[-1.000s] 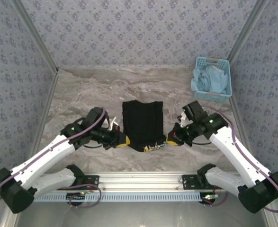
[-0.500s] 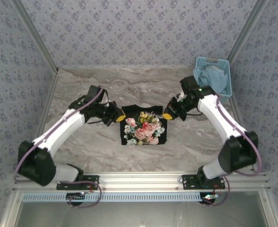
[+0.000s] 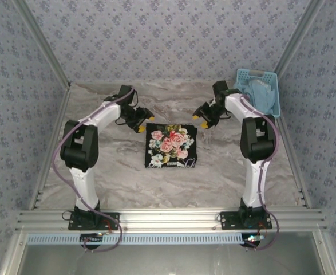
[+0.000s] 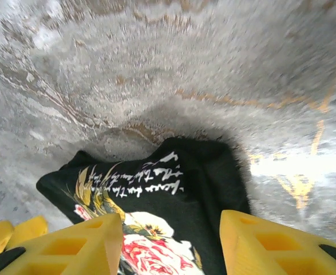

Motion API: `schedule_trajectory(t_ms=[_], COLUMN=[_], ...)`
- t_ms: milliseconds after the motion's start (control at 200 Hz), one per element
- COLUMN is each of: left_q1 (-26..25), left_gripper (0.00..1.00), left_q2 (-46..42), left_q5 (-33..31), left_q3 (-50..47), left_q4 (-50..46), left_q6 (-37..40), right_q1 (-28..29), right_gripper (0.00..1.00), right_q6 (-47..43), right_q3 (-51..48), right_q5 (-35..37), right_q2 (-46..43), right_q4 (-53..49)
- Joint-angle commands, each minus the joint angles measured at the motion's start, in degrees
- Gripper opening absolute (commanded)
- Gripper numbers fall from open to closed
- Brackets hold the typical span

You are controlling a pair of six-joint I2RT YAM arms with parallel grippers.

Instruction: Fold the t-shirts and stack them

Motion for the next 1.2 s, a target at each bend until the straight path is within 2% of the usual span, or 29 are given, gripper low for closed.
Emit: schedule_trajectory(t_ms=[0, 90, 160, 220, 285, 360, 450, 570, 650, 749, 914, 1039, 1114, 1194], left_q1=[-4.3, -11.4, -19.6, -26.3, -32.3, -36.5, -42.1, -47.0, -48.7, -49.4, -51.8, -51.2, -49.9, -48.1], left_gripper=[0.61, 0.59, 0.58, 0.56, 0.57, 0.59, 0.62, 0.66, 0.67, 0.67, 0.59, 0.59, 0.58, 0.53], left_q2=[-14.1, -25.4, -32.4, -34.8, -34.2, -31.6, -28.0, -21.0, -16.5, -12.6, -11.8, -13.4, -12.5, -10.5], left_q5=[-5.3, -9.2, -17.4, -24.4, -30.0, -33.0, -40.2, -48.1, -53.4, -55.6, -60.3, -60.8, -60.5, -59.3], left_q3=[-8.4, -23.2, -33.1, -39.2, -42.8, -45.0, -46.3, -46.2, -45.5, -43.0, -40.9, -41.0, -41.6, -41.1], left_q4=[-1.7, 8.2, 16.1, 21.4, 26.5, 30.4, 34.7, 42.3, 47.4, 50.3, 49.1, 45.4, 47.2, 49.1], left_q6=[-7.8, -24.5, -40.3, -53.0, -62.8, -70.7, -80.5, -90.9, -95.2, -95.6, -96.6, -96.9, -96.9, -96.7], right_q1=[0.0, 0.8, 2.4, 3.8, 5.0, 5.7, 5.8, 5.3, 5.2, 4.9, 4.4, 4.0, 3.8, 3.6], right_gripper=[0.52, 0.52, 0.55, 0.58, 0.60, 0.60, 0.60, 0.60, 0.60, 0.59, 0.59, 0.59, 0.59, 0.58], right_q6=[-4.7, -2.6, 1.1, 5.4, 8.1, 10.7, 10.4, 3.7, 1.4, 0.7, 0.5, 1.0, 1.6, 1.9], right_q3=[-4.1, -17.1, -28.9, -37.7, -44.3, -49.2, -51.2, -49.3, -48.3, -48.6, -49.4, -49.9, -50.1, -50.1], right_q5=[5.8, 4.9, 3.0, 2.1, 0.8, -0.6, -2.6, -4.8, -5.3, -6.8, -8.1, -8.0, -8.2, -8.2], right_q2=[-13.1, -25.3, -35.6, -43.2, -49.6, -54.5, -57.4, -58.4, -58.8, -59.4, -60.2, -60.7, -60.7, -60.7], right_q4=[-0.9, 5.9, 15.2, 21.4, 25.4, 27.6, 24.5, 17.1, 14.7, 13.4, 12.7, 13.0, 13.5, 13.7])
